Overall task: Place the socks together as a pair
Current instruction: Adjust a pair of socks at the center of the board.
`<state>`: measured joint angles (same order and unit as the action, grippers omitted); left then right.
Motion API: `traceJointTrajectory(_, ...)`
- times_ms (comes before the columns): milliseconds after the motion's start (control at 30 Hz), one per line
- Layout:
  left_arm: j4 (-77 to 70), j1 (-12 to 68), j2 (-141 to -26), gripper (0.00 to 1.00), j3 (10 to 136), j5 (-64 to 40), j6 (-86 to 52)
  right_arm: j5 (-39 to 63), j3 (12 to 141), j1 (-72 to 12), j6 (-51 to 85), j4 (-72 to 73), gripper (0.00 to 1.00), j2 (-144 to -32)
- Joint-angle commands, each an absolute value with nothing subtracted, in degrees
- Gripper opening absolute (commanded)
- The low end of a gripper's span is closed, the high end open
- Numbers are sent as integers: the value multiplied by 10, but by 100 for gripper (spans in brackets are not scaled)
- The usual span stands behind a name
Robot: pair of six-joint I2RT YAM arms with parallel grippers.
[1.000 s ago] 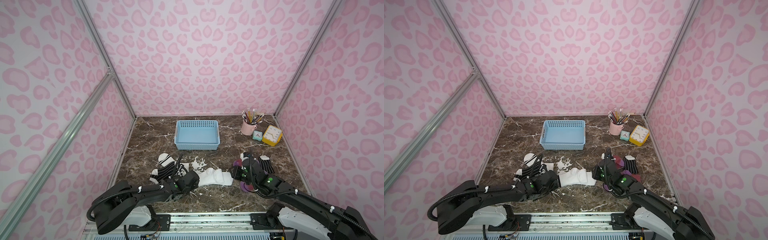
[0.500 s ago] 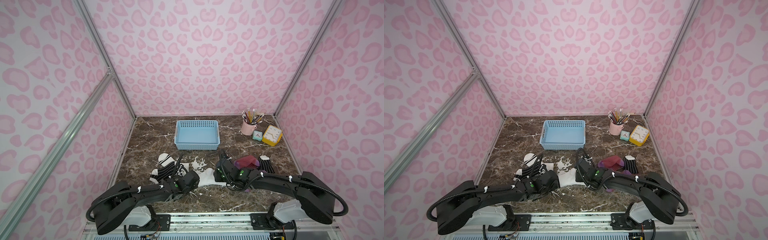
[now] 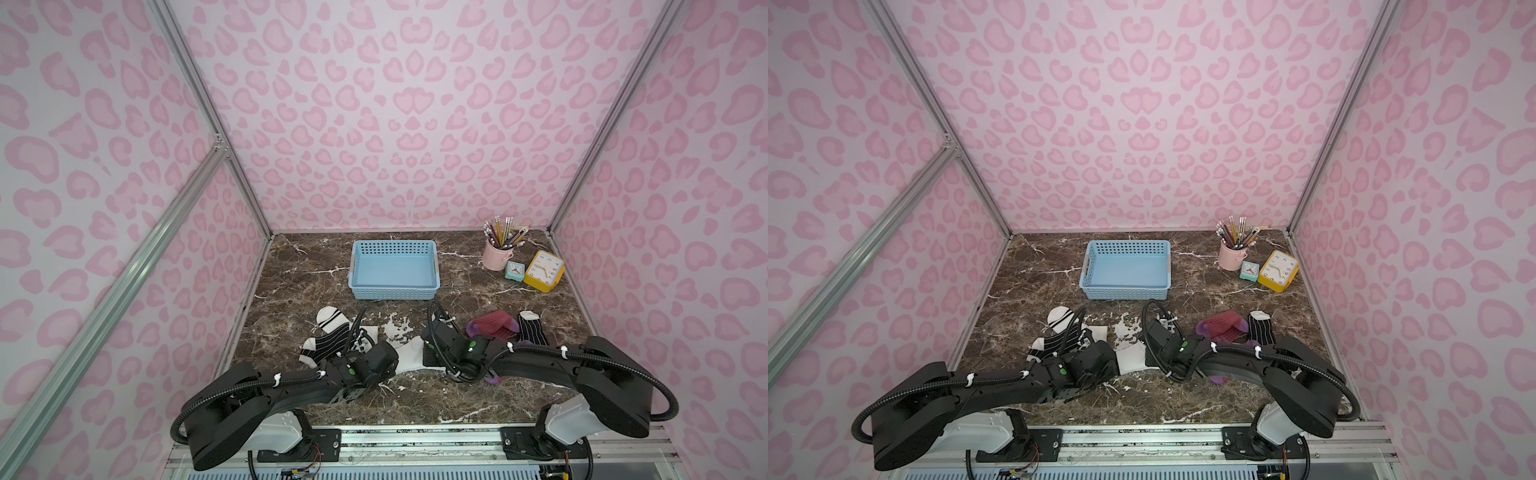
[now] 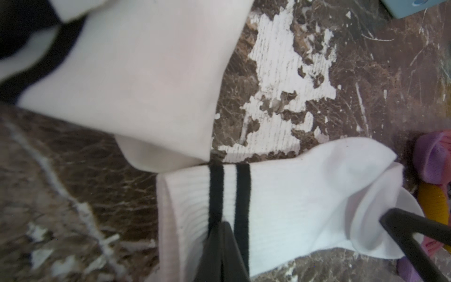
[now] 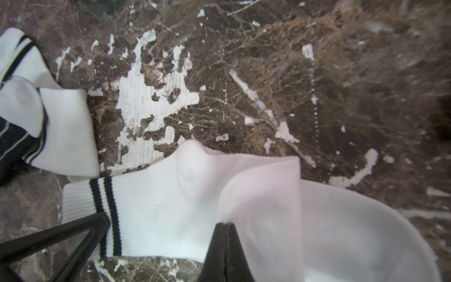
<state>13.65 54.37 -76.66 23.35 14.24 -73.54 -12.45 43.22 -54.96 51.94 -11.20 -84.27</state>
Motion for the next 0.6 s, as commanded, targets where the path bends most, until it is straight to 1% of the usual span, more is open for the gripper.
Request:
traceJointTrajectory(0,198,543,-764,3,229,146,-737,-158,411,-549,561,-145,0,-808)
traceJointTrajectory(100,199,543,-760,3,227,147,-736,-166,376,-541,575,-156,0,-769)
traceJointTrajectory(367,201,543,-756,3,229,145,-732,-146,296,-490,592,-155,0,-678)
traceJointTrajectory(467,201,543,-753,4,233,142,-725,-145,273,-477,589,-140,11,-655)
traceJointTrajectory(533,207,543,-749,4,238,141,-721,-137,269,-465,584,-140,13,-646)
traceJointTrajectory(567,208,543,-745,5,242,142,-719,-137,272,-461,582,-146,16,-641)
